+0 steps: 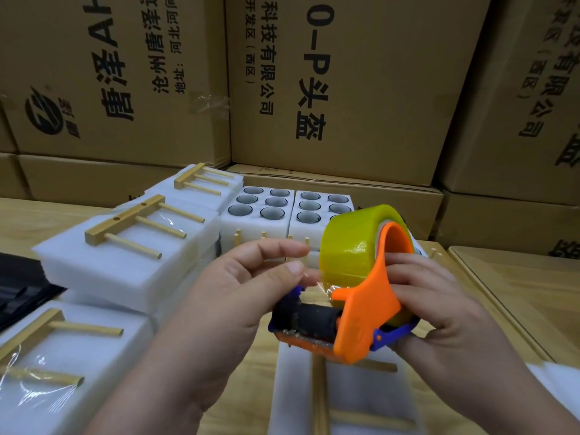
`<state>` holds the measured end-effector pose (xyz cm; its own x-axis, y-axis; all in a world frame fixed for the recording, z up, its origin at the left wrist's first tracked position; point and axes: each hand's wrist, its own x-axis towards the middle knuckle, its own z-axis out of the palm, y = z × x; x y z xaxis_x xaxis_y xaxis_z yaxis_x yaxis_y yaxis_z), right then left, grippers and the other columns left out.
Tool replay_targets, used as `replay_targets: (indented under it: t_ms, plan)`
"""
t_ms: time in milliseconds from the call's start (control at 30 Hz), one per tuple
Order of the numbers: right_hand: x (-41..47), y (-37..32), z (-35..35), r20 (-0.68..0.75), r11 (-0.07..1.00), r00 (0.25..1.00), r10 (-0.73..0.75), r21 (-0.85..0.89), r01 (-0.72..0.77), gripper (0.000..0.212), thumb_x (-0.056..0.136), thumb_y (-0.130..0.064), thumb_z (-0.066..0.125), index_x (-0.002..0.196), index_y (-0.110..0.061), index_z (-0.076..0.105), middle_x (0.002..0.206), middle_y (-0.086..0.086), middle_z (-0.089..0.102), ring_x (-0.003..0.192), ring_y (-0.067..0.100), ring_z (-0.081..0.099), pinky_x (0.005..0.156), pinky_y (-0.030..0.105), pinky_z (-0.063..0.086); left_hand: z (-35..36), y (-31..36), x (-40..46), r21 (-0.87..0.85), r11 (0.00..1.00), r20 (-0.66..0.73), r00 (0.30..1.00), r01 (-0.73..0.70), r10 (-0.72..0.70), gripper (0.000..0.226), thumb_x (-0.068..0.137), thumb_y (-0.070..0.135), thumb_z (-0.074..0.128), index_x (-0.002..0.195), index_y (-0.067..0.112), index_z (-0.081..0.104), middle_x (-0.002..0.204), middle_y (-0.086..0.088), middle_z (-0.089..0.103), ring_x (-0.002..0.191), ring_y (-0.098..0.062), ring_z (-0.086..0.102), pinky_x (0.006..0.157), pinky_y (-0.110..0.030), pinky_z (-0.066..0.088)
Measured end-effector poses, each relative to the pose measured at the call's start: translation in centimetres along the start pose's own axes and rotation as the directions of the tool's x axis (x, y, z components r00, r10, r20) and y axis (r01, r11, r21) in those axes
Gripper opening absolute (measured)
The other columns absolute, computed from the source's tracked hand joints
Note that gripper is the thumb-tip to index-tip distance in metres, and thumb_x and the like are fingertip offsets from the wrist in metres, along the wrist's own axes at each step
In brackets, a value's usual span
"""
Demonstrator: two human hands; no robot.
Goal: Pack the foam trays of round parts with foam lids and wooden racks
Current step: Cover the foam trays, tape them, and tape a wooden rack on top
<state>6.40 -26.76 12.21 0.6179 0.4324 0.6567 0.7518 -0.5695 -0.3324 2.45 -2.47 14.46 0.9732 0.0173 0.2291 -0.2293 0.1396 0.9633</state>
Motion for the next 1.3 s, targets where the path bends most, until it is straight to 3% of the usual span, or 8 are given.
replay_targets:
  t_ms: [133, 200, 300, 433, 533, 733, 1100, 1300]
  plan:
    - [-0.1, 0.2, -0.3, -0.010, 1.000, 1.000, 0.011, 0.013, -0.011, 0.031, 0.075, -0.036, 0.077, 0.105, -0.031, 0.078, 0.123, -0.030, 0.061, 0.130, -0.009, 0.047, 0.102, 0.016, 0.039, -0.7, 0.3, -0.3, 0.247, 0.957, -0.047, 0.985, -0.150, 0.167, 0.022, 0.072, 0.043, 0.073, 0.093, 0.042, 0.078, 0.097, 0.007, 0.078, 0.094, -0.006, 0.072, 0.084, -0.030, 0.052]
    - [-0.1, 0.2, -0.5, -0.001, 1.000, 1.000, 0.009, 0.023, -0.009, 0.031, 0.077, -0.043, 0.077, 0.105, -0.033, 0.078, 0.125, -0.031, 0.060, 0.131, -0.011, 0.045, 0.105, 0.007, 0.034, -1.1, 0.7, -0.8, 0.332, 0.904, 0.054, 0.962, -0.271, 0.268, 0.026, 0.074, 0.049, 0.073, 0.097, 0.039, 0.079, 0.106, 0.007, 0.076, 0.105, -0.012, 0.070, 0.089, -0.037, 0.052]
    - [0.0, 0.3, -0.6, 0.006, 1.000, 1.000, 0.002, 0.014, -0.002, 0.033, 0.078, -0.051, 0.074, 0.107, -0.035, 0.075, 0.128, -0.032, 0.056, 0.131, -0.014, 0.042, 0.106, 0.003, 0.028, -1.3, 1.0, -1.2, 0.405, 0.823, 0.218, 0.916, -0.399, 0.337, 0.021, 0.082, 0.045, 0.072, 0.100, 0.036, 0.080, 0.114, 0.004, 0.073, 0.115, -0.019, 0.067, 0.092, -0.028, 0.052]
    - [0.0, 0.3, -0.5, 0.012, 1.000, 1.000, 0.005, 0.000, -0.005, 0.031, 0.077, -0.045, 0.074, 0.107, -0.037, 0.074, 0.128, -0.033, 0.056, 0.131, -0.014, 0.043, 0.100, 0.014, 0.039, -1.1, 1.2, -1.2, 0.434, 0.797, 0.263, 0.905, -0.421, 0.335, 0.015, 0.083, 0.041, 0.072, 0.094, 0.035, 0.081, 0.108, 0.007, 0.074, 0.114, -0.011, 0.068, 0.090, -0.013, 0.048]
    - [0.1, 0.0, -0.5, 0.022, 1.000, 1.000, -0.002, 0.015, 0.002, 0.032, 0.079, -0.057, 0.070, 0.108, -0.044, 0.068, 0.129, -0.036, 0.054, 0.130, -0.016, 0.042, 0.098, 0.022, 0.036, -1.1, 1.1, -1.1, 0.427, 0.802, 0.275, 0.905, -0.417, 0.325, 0.014, 0.085, 0.039, 0.070, 0.089, 0.032, 0.082, 0.103, 0.008, 0.075, 0.111, -0.012, 0.069, 0.087, -0.014, 0.051]
    - [0.0, 0.3, -0.2, 0.038, 1.000, 0.999, 0.006, 0.015, -0.006, 0.031, 0.079, -0.046, 0.073, 0.105, -0.031, 0.079, 0.125, -0.031, 0.061, 0.131, -0.008, 0.046, 0.101, 0.027, 0.039, -1.0, 1.1, -1.0, 0.453, 0.768, 0.247, 0.892, -0.452, 0.379, 0.015, 0.089, 0.038, 0.064, 0.087, 0.030, 0.076, 0.100, 0.009, 0.074, 0.110, -0.014, 0.068, 0.091, -0.018, 0.049]
    - [-0.1, 0.5, -0.1, 0.064, 0.999, 0.997, 0.038, 0.008, -0.039, 0.037, 0.078, -0.055, 0.065, 0.105, -0.033, 0.075, 0.117, -0.032, 0.063, 0.130, -0.012, 0.043, 0.099, 0.026, 0.038, -0.6, 0.9, -1.4, 0.538, 0.733, 0.178, 0.906, -0.416, 0.383, 0.017, 0.079, 0.049, 0.064, 0.090, 0.040, 0.072, 0.103, 0.018, 0.073, 0.111, -0.007, 0.067, 0.091, -0.023, 0.048]
    - [-0.5, 1.1, -0.2, 0.086, 0.994, 0.991, 0.098, 0.039, -0.101, 0.031, 0.082, -0.060, 0.071, 0.101, -0.037, 0.075, 0.112, -0.030, 0.068, 0.133, 0.000, 0.047, 0.104, 0.047, 0.046, -0.1, 1.2, -1.2, 0.663, 0.495, 0.222, 0.779, -0.562, 0.587, 0.007, 0.087, 0.035, 0.064, 0.089, 0.034, 0.071, 0.094, 0.018, 0.070, 0.097, -0.009, 0.067, 0.083, -0.027, 0.050]
